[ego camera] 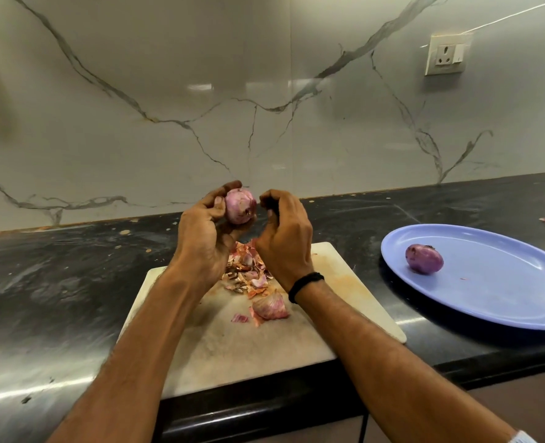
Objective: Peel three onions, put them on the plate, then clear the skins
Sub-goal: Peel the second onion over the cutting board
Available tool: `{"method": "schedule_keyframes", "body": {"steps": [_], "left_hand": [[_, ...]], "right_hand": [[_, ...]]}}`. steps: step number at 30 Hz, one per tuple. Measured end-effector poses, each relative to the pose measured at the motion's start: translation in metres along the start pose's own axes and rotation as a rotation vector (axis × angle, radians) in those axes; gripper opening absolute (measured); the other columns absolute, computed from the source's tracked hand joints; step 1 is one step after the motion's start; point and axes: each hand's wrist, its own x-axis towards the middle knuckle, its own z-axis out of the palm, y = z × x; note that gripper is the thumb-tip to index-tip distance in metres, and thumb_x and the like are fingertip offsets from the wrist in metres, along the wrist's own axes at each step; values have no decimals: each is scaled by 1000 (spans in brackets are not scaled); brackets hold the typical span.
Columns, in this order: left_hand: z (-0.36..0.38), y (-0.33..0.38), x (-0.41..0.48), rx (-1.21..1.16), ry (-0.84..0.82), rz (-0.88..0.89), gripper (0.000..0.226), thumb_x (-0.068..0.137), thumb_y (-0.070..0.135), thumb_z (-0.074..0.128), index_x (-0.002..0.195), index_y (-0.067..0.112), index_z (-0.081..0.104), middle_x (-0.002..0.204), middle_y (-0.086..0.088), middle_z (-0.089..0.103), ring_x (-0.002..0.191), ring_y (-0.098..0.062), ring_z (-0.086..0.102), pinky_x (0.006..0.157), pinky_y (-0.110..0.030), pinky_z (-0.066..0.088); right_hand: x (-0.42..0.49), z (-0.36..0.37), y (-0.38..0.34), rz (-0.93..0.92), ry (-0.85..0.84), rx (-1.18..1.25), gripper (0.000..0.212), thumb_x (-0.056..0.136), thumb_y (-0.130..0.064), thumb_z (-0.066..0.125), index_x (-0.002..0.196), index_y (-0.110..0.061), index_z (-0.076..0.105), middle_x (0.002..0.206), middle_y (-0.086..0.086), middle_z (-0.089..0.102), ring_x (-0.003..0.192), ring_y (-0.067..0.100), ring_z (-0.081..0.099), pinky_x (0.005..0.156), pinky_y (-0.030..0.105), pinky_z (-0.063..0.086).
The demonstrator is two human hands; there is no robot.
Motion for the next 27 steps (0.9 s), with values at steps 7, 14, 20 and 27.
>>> {"method": "schedule_keyframes", "body": {"steps": [7, 14, 20, 27], "left_hand": [[-5, 0, -1, 111, -94, 82, 35, 106, 10, 37, 118, 11, 70, 123, -11, 70, 115, -31, 66, 99, -42, 55], [-6, -2, 3, 102, -194, 82, 43, 99, -7, 44, 137, 7, 58, 142, -16, 54, 124, -35, 59, 100, -46, 55], [-11, -2, 6, 123, -223, 117, 49, 87, -16, 57, 133, 1, 60, 135, -11, 62, 124, -31, 61, 96, -36, 57], [-17, 3, 7, 293, -243, 233, 66, 81, -23, 60, 139, 8, 55, 133, -11, 62, 120, -23, 64, 90, -26, 58]], "right_hand": [[0, -2, -1, -61, 11, 69, 16, 91, -1, 60, 107, 0, 64, 99, 12, 66, 92, 15, 59, 82, 16, 49], [1, -2, 0, -80, 17, 73, 14, 89, 2, 61, 103, 1, 63, 96, 13, 64, 89, 14, 57, 80, 16, 49], [0, -2, -1, -71, 5, 89, 18, 88, 2, 60, 106, 1, 63, 99, 14, 65, 91, 19, 61, 82, 16, 49], [2, -4, -4, 0, -51, 202, 20, 96, -14, 55, 110, -3, 63, 103, 10, 66, 94, 20, 63, 81, 31, 56]]}}
